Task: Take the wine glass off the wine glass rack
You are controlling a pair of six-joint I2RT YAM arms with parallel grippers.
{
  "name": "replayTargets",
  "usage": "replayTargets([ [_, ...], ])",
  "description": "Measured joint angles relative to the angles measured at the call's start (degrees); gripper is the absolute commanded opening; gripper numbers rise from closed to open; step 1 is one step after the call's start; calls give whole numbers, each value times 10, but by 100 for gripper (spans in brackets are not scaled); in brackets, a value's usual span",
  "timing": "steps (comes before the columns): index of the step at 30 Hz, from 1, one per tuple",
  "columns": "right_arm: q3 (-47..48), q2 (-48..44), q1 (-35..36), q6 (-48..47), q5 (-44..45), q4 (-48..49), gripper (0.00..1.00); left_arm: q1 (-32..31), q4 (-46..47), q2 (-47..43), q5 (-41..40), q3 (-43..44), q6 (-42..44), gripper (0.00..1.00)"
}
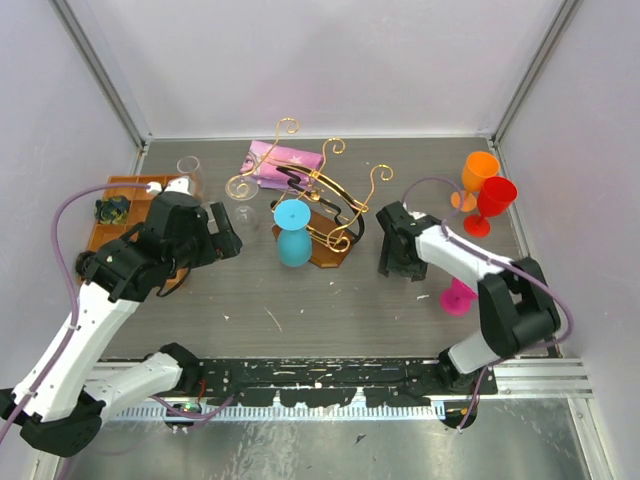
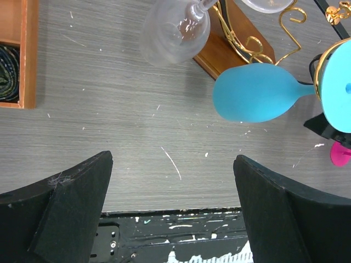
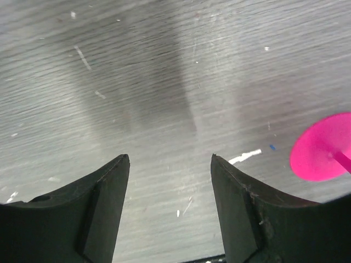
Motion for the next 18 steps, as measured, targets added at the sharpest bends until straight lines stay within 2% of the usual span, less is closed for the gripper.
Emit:
replayTargets([
  [3,19,-62,-1,16,11,-36,67,0,-6,0,-7,7,6,99],
  [6,81,-116,-1,30,47,-95,61,0,-17,0,-19,18,16,99],
  [7,106,-132,0,34,61,-112,62,0,-19,-1,-21,23,19,99],
  [8,132,-149,2,38,70,-127,69,0,-18,-1,-24,28,24,99],
  [10,173,-182,3,43,76,-149,98,0,-17,-2,-24,37,30,99],
  [11,191,-199,5,45,73,-158,100,0,-15,-1,-20,41,33,96],
  [13,224,-226,12,42,58,-180,100,0,-7,4,-4,46,37,81],
  [15,256,-237,23,41,46,-202,98,0,7,15,23,51,37,70],
  [17,287,-243,40,41,31,-214,91,0,23,30,50,54,35,72],
  [18,299,-246,49,40,18,-214,90,0,33,40,62,57,35,78],
])
